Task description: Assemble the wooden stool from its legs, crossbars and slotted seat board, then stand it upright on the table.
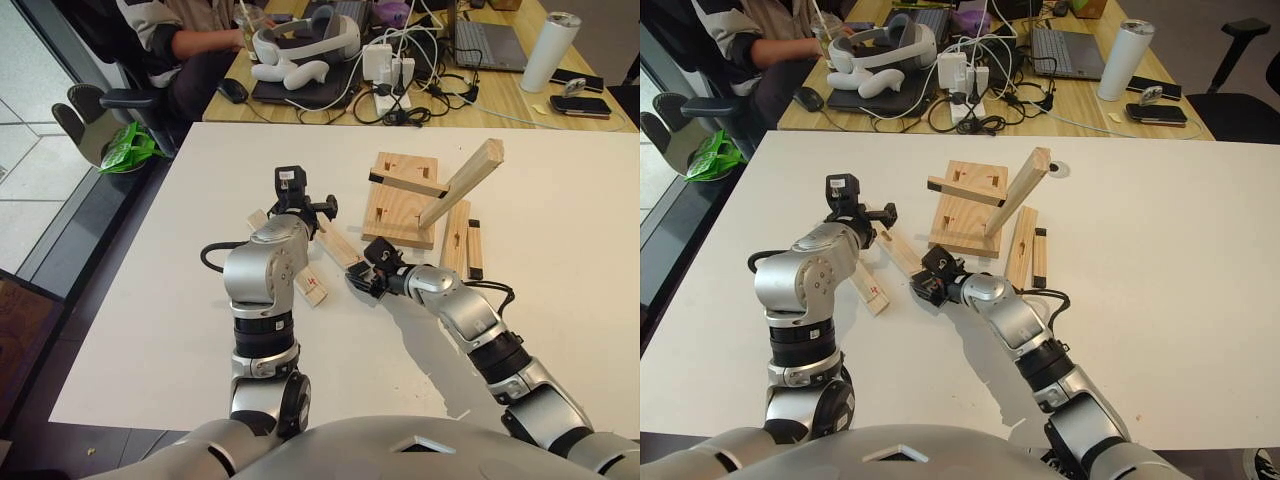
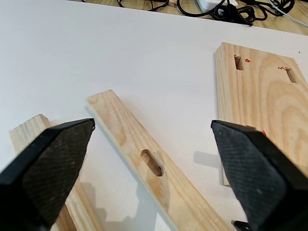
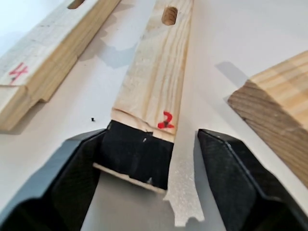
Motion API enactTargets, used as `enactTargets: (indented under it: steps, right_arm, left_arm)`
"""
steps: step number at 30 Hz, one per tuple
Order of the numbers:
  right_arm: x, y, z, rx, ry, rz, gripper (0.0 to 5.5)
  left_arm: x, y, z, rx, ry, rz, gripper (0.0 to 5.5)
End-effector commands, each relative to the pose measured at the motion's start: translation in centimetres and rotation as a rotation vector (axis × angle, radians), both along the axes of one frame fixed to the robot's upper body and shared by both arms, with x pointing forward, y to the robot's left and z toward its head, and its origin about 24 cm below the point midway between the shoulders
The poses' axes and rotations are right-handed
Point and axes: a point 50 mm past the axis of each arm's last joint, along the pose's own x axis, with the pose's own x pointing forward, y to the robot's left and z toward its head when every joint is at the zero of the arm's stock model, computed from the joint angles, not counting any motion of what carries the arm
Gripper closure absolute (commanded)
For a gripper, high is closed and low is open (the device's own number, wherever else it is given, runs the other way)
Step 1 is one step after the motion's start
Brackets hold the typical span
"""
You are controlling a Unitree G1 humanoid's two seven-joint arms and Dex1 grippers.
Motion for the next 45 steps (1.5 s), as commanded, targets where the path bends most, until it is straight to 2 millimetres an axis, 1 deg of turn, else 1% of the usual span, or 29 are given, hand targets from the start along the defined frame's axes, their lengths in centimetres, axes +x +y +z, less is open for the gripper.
enactTargets:
  steps: [1,4,6,11,13,16,18,19,20,21,22,23,25,27,29,33,35,40,42,45]
  right_arm:
    - [0.0,0.3,-0.5,-0.017,0.033,0.024,2.76]
    - [-0.1,0.3,-0.5,-0.015,0.044,0.035,3.18]
    - [-0.1,0.2,-0.4,-0.016,0.045,0.033,3.43]
    - [0.3,-0.5,0.0,-0.016,0.004,-0.01,3.45]
    - [0.6,-0.8,0.6,0.006,-0.03,-0.051,3.45]
    - [0.8,-1.1,1.8,0.069,-0.091,-0.097,3.45]
    - [0.7,-1.2,2.6,0.11,-0.122,-0.118,3.45]
    - [0.7,-1.3,3.1,0.131,-0.139,-0.137,3.45]
    - [0.8,-1.4,3.6,0.154,-0.153,-0.152,3.45]
    - [0.8,-1.4,4.0,0.169,-0.164,-0.163,3.45]
    - [0.8,-1.4,4.4,0.179,-0.172,-0.168,3.45]
    - [0.8,-1.4,4.6,0.185,-0.177,-0.171,3.45]
    - [0.9,-1.5,4.8,0.189,-0.185,-0.179,3.45]
    - [0.9,-1.5,5.0,0.192,-0.188,-0.182,3.45]
    - [0.9,-1.3,5.0,0.196,-0.187,-0.174,3.45]
    - [0.7,-1.0,5.2,0.213,-0.18,-0.152,3.45]
    - [0.5,-0.7,5.2,0.245,-0.151,-0.139,3.45]
    - [-0.2,-0.3,5.0,0.288,-0.093,-0.114,3.45]
    - [-0.5,-0.3,5.0,0.316,-0.067,-0.109,3.45]
    - [-1.0,-0.4,4.9,0.338,-0.038,-0.103,3.45]
  left_arm:
    - [0.1,-0.2,0.0,0.011,-0.002,-0.005,0.98]
    - [0.2,0.0,0.0,0.012,-0.004,0.001,0.98]
    - [0.2,0.5,0.0,0.015,-0.004,0.013,0.98]
    - [0.6,2.4,0.4,0.014,-0.014,0.055,0.98]
    - [1.0,3.9,1.2,-0.012,-0.039,0.078,0.98]
    - [1.8,7.3,2.6,-0.079,-0.056,0.137,0.98]
    - [2.0,9.9,3.4,-0.123,-0.054,0.189,0.98]
    - [2.0,10.8,3.6,-0.16,-0.038,0.196,0.98]
    - [1.6,11.3,3.5,-0.218,0.002,0.182,0.98]
    - [1.1,11.2,3.1,-0.278,0.05,0.154,0.98]
    - [0.4,10.2,2.3,-0.373,0.112,0.098,0.98]
    - [-0.4,9.0,1.6,-0.456,0.151,0.03,0.98]
    - [-1.6,6.2,0.4,-0.642,0.166,-0.077,0.98]
    - [-2.4,4.2,-0.7,-0.77,0.177,-0.073,0.98]
    - [-2.4,3.6,-0.8,-0.842,0.18,-0.013,0.98]
    - [-1.2,3.8,0.2,-0.873,0.173,0.054,0.98]
    - [-0.8,4.7,0.2,-0.877,0.183,0.117,0.98]
    - [0.7,6.6,1.8,-0.984,0.082,0.186,0.98]
    - [1.1,7.1,2.3,-0.996,0.065,0.192,0.98]
    - [1.3,6.8,2.9,-1.01,0.056,0.144,0.98]
